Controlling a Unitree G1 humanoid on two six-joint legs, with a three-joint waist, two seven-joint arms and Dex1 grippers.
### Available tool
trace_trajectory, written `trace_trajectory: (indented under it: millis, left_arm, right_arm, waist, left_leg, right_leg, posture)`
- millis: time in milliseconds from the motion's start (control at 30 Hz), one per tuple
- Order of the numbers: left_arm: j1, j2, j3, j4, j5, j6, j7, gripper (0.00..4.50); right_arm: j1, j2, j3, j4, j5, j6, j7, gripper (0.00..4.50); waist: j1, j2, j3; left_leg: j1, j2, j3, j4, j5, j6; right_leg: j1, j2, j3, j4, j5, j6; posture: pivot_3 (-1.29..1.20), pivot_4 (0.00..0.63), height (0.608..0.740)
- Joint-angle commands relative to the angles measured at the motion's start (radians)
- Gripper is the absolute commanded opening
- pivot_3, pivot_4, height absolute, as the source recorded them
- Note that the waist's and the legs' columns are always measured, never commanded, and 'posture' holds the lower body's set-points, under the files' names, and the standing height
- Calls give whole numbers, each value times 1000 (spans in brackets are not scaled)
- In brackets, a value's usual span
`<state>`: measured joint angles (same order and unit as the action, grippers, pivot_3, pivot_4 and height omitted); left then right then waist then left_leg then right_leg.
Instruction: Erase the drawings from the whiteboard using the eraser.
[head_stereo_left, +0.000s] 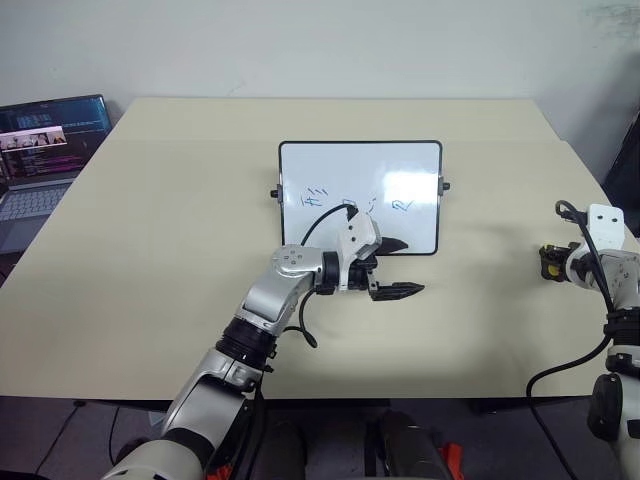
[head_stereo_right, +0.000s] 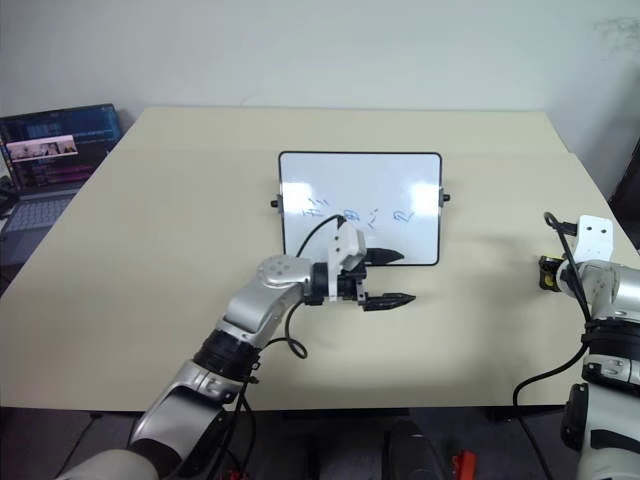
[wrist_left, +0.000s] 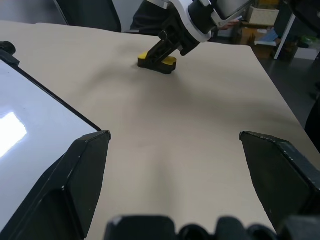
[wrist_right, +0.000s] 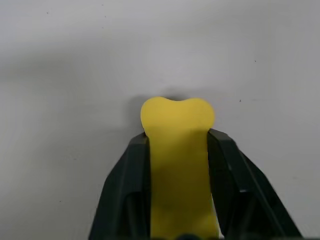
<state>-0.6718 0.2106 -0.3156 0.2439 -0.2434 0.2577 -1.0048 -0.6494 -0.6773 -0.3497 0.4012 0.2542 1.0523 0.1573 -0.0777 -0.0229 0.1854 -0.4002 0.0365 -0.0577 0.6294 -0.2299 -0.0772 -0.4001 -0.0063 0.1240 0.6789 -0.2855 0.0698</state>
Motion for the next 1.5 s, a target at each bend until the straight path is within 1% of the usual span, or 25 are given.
trace_trajectory:
  millis: [33, 200, 300, 400, 533, 667, 767, 867, 933, 1033, 1167, 1233, 1333, 1500]
  left_arm:
    - [-2, 0, 14, -36, 3, -3, 3, 4500]
    - [-12, 9, 28, -33, 3, -2, 10, 4500]
    - [-14, 44, 74, -49, -22, 18, 14, 4500]
    - [-3, 136, 171, -92, -56, 60, 26, 4500]
    - [47, 250, 279, -126, -90, 87, 29, 4500]
    - [100, 341, 338, -113, -69, 74, 45, 4500]
    - [139, 397, 390, -114, -71, 73, 65, 4500]
    - [168, 435, 420, -108, -65, 64, 81, 4500]
    - [173, 445, 421, -99, -56, 57, 88, 4500]
    - [176, 447, 418, -103, -47, 53, 102, 4500]
    - [190, 432, 403, -129, -41, 58, 120, 4500]
    - [196, 419, 393, -150, -43, 65, 132, 4500]
    - [202, 408, 390, -175, -46, 75, 148, 4500]
    - [218, 426, 408, -194, -56, 84, 146, 4500]
  right_arm:
    - [-22, -8, -6, -13, -10, -7, -4, 1151]
    - [-29, -21, -4, -66, -3, 5, 6, 1143]
    - [-49, -39, 18, -168, 9, 50, 26, 1143]
    - [-112, -59, 67, -316, 27, 96, 65, 1142]
    - [-179, -40, 144, -405, 44, 68, 134, 1140]
    - [-250, 1, 222, -420, 41, 32, 168, 1140]
    - [-302, 56, 285, -430, 42, -20, 204, 1140]
    - [-342, 150, 372, -442, 39, -110, 249, 1140]
    - [-359, 213, 409, -430, 42, -146, 269, 1140]
    - [-393, 300, 528, -393, -20, -259, 296, 1140]
    - [-448, 408, 648, -308, -109, -409, 319, 1140]
    - [-478, 477, 678, -210, -147, -471, 301, 1140]
    - [-518, 552, 691, -63, -197, -559, 285, 1140]
    - [-553, 583, 690, 81, -255, -654, 291, 1140]
  waist:
    - [-1, 0, 0]
    - [-1, 0, 0]
    - [-7, 0, 0]
    - [-18, 2, 1]
    - [-23, 3, 1]
    - [-13, 2, 1]
    - [-10, 3, 1]
    - [-10, 3, 1]
    - [-10, 2, 1]
    - [-9, 3, 1]
    - [-11, 3, 1]
    - [-10, 2, 1]
    - [-9, 2, 1]
    - [-9, 2, 1]
  left_leg:
    - [0, 0, 0, 0, 0, 0]
    - [0, 0, 0, 0, 0, 0]
    - [0, 0, 0, 0, 0, 0]
    - [0, 0, 1, 0, 0, 0]
    - [-1, 1, 0, -1, 0, 0]
    - [-2, 1, 0, -1, 0, 0]
    - [-3, 1, 0, -1, 0, 0]
    - [-3, 1, 0, -1, 0, 0]
    - [-3, 2, -1, -1, 0, 0]
    - [-4, 2, -1, -1, 0, 0]
    - [-4, 2, -2, -1, 0, 0]
    - [-4, 2, -2, -1, 0, 0]
    - [-4, 2, -3, 0, 0, 0]
    - [-5, 2, -4, 0, 0, 0]
  right_leg:
    - [0, 0, 0, 0, 0, 0]
    - [0, 0, 0, 0, 0, 0]
    - [0, 0, 0, 0, 0, 0]
    - [-3, 0, 2, 2, 0, 0]
    - [-4, 2, 1, 2, 0, 0]
    - [-4, 0, 0, 0, 0, 0]
    - [-6, 0, 0, 1, 0, 0]
    - [-6, 0, -1, 1, 0, 0]
    - [-6, 0, -2, 1, 0, 0]
    - [-6, 0, -3, 1, 0, 0]
    - [-6, 0, -3, 1, 0, 0]
    - [-6, 0, -4, 1, 0, 0]
    - [-6, 0, -4, 1, 0, -1]
    - [-6, 0, -5, 1, 0, -1]
  posture:
    - [0, 150, 740]
    - [0, 150, 740]
    - [0, 150, 740]
    - [0, 150, 740]
    - [0, 150, 740]
    - [0, 150, 740]
    - [0, 150, 740]
    - [0, 150, 740]
    - [0, 150, 740]
    - [0, 150, 740]
    - [0, 150, 740]
    - [0, 150, 740]
    - [0, 150, 740]
    - [0, 150, 740]
